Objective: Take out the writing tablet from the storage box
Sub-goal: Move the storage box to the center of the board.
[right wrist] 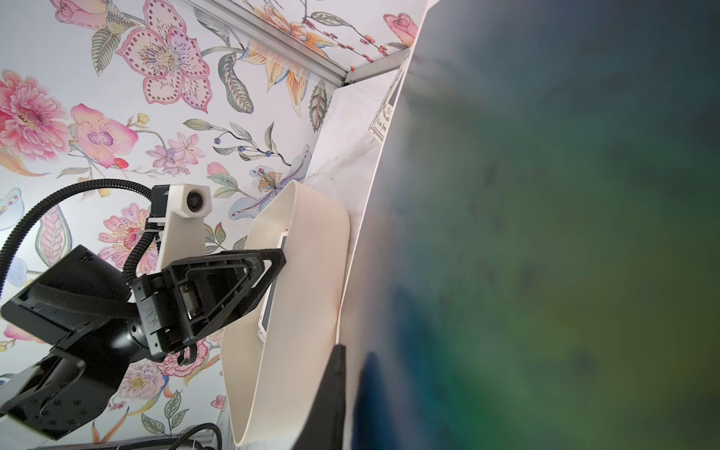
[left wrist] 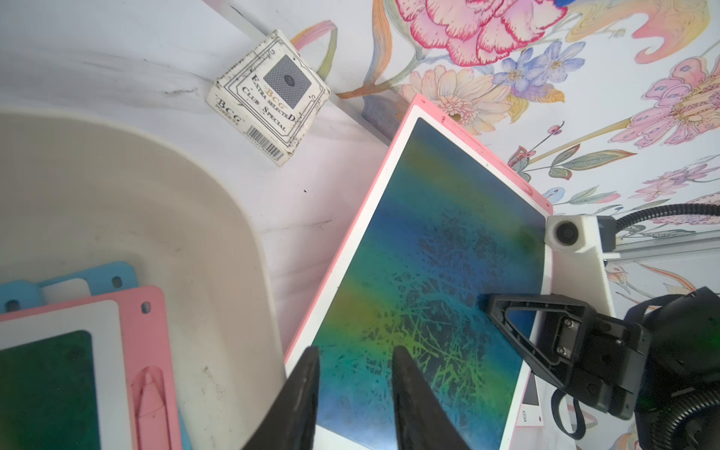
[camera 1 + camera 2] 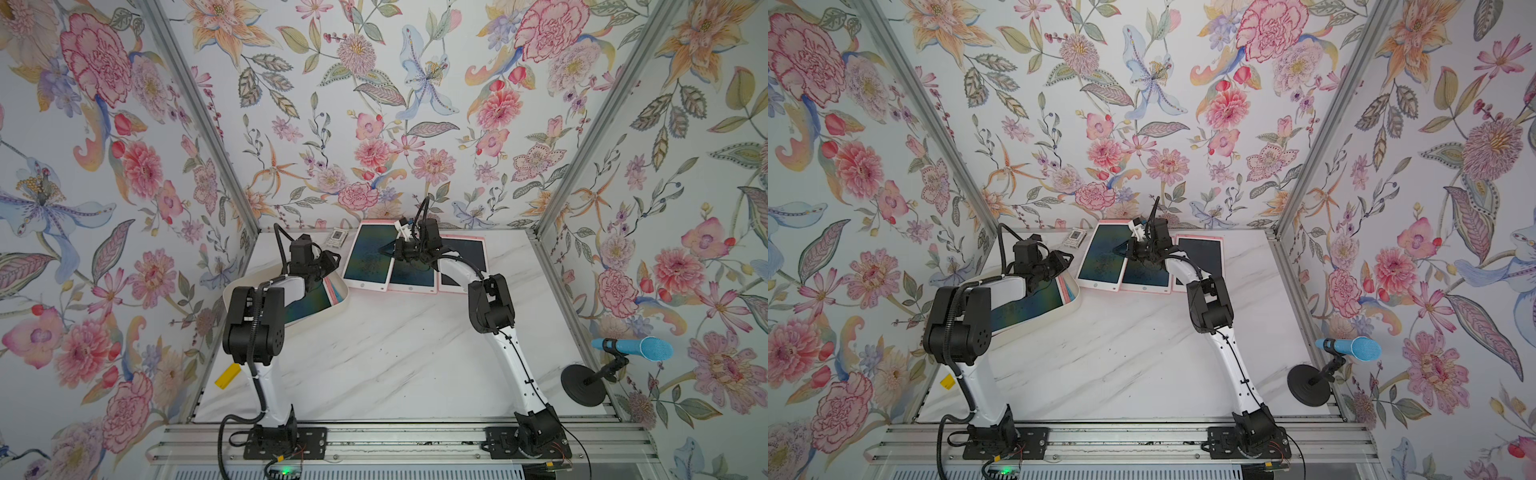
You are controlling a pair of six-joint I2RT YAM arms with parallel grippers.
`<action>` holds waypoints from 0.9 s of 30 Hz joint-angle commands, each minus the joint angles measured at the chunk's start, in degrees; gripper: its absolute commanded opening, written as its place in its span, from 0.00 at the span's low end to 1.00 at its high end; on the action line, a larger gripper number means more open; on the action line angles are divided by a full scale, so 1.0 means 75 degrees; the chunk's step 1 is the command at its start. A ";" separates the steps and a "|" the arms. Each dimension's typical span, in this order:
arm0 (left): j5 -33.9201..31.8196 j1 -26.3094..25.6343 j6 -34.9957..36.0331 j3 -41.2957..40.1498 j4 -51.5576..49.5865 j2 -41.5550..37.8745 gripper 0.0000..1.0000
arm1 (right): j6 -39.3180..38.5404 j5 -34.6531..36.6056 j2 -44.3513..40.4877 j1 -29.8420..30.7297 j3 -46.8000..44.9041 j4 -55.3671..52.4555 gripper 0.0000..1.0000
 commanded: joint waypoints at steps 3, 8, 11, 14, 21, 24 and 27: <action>-0.0775 0.0581 0.0400 -0.0827 -0.1907 0.0319 0.36 | -0.0086 -0.0153 0.0646 0.0285 0.0846 -0.0401 0.03; -0.0927 0.0799 0.0495 -0.0889 -0.2004 0.0140 0.37 | -0.0143 0.0003 0.0928 0.0385 0.1319 -0.0577 0.04; -0.1063 0.0741 0.0615 -0.0652 -0.2252 0.0030 0.37 | -0.0127 0.0087 0.0995 0.0406 0.1423 -0.0664 0.07; -0.1191 0.0633 0.0614 -0.0485 -0.2301 -0.0225 0.37 | -0.0122 0.0210 0.0977 0.0401 0.1422 -0.0794 0.09; -0.1577 0.0458 0.0753 -0.0068 -0.2572 -0.0916 0.37 | -0.0125 0.0667 0.0950 0.0400 0.1489 -0.1361 0.20; -0.1707 0.0361 0.0827 0.0051 -0.2643 -0.1265 0.37 | -0.0318 0.0701 0.0921 0.0420 0.1523 -0.1527 0.23; -0.1882 0.0220 0.0946 0.0323 -0.2795 -0.1379 0.37 | -0.0300 0.0741 0.0919 0.0394 0.1591 -0.1606 0.29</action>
